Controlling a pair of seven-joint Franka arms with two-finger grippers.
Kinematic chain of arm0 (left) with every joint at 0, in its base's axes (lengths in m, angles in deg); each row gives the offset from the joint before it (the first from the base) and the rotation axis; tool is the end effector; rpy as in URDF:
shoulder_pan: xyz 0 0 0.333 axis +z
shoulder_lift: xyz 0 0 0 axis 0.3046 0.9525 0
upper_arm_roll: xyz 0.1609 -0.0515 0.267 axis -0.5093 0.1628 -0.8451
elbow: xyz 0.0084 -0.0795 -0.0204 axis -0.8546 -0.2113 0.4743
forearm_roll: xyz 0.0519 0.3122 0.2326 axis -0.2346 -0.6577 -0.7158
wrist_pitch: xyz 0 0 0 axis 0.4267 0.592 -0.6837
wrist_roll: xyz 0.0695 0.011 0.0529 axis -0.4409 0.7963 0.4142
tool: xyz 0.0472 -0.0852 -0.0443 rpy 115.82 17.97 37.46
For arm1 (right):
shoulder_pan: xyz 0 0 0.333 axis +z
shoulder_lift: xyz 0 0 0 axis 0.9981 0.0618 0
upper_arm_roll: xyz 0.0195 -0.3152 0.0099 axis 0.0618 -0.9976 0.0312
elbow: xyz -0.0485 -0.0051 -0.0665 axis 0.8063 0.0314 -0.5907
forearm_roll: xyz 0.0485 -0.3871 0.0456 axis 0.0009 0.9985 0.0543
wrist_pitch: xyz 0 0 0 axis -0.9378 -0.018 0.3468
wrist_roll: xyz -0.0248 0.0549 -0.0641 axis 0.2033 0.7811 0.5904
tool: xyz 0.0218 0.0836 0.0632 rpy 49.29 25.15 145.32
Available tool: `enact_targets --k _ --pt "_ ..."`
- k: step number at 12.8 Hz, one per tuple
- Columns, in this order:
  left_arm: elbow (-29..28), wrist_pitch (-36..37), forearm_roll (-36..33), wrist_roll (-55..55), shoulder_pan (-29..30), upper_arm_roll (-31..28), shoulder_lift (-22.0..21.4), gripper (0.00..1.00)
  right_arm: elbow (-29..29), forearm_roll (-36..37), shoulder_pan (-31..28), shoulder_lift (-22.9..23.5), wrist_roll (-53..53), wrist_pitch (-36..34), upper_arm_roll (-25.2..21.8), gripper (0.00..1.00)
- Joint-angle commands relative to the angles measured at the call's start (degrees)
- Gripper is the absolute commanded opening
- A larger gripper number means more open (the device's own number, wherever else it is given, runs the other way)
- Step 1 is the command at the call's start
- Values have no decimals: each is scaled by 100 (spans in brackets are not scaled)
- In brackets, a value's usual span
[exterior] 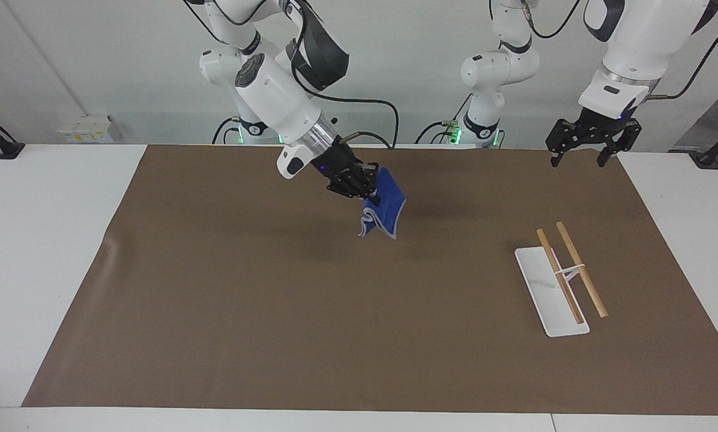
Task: Right arm passes towel to left arm to hang
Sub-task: 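Lift the blue towel with the right gripper toward the table center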
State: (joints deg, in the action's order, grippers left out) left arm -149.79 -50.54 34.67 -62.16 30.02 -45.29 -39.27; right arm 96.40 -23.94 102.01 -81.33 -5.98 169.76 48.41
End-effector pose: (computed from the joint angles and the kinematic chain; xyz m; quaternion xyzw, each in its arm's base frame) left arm 0.5229 -0.0533 0.6288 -0.9979 0.0520 -0.0312 0.0242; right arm 0.5598 0.2990 0.5323 -0.9156 0.1747 -0.0397 0.3601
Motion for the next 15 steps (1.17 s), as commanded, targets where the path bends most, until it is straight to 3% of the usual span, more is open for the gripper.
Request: enact_targets --k 1,5,9,13,15 --pt "-176 10 92 -71 89 27 -176 100 -482 -414 79 269 604 146 30 0" --pt "-176 10 92 -45 71 36 -176 100 -474 -379 360 357 1195 725 30 0" --pt "-307 54 249 -27 71 45 -246 100 -465 -388 361 358 1274 726 30 0" --pt "-939 -191 1760 243 493 -8 -588 100 -465 -388 361 358 1274 726 30 0" --pt "-1387 -708 2304 1032 467 1 -798 100 -457 -388 361 358 1274 717 30 0"
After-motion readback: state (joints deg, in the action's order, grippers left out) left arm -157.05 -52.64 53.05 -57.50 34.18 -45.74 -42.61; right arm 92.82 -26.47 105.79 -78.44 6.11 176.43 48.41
